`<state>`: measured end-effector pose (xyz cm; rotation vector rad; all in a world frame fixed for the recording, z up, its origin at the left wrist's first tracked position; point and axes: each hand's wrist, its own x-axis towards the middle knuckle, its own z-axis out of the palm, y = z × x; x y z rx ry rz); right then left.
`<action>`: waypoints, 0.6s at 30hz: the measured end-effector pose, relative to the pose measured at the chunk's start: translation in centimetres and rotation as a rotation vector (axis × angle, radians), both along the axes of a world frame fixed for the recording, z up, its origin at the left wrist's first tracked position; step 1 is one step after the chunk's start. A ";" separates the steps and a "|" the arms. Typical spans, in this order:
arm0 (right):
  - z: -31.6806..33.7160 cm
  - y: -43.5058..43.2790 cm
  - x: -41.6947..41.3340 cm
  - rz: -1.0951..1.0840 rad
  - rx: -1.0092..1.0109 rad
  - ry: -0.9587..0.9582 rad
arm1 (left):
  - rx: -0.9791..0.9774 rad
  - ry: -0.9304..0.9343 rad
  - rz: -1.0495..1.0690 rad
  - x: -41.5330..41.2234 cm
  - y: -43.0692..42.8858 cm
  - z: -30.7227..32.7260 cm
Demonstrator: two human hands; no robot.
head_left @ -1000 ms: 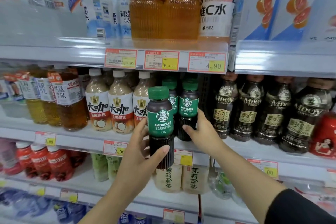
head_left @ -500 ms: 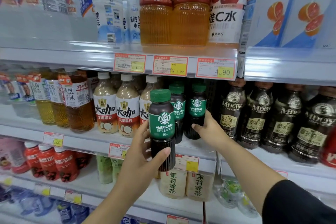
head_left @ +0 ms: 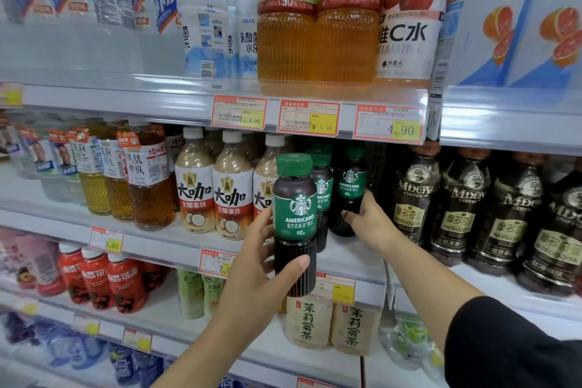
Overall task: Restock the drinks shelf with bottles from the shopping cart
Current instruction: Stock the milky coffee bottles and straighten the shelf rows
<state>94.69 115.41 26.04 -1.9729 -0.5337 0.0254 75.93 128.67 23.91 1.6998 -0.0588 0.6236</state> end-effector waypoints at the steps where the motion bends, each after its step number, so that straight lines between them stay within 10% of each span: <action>1: 0.0 0.0 0.1 -0.004 -0.002 0.000 | 0.003 -0.001 -0.001 0.0 0.0 0.0; 18: 2.4 -4.5 -11.6 0.175 0.166 -0.117 | 0.108 -0.056 -0.145 2.1 -3.8 0.8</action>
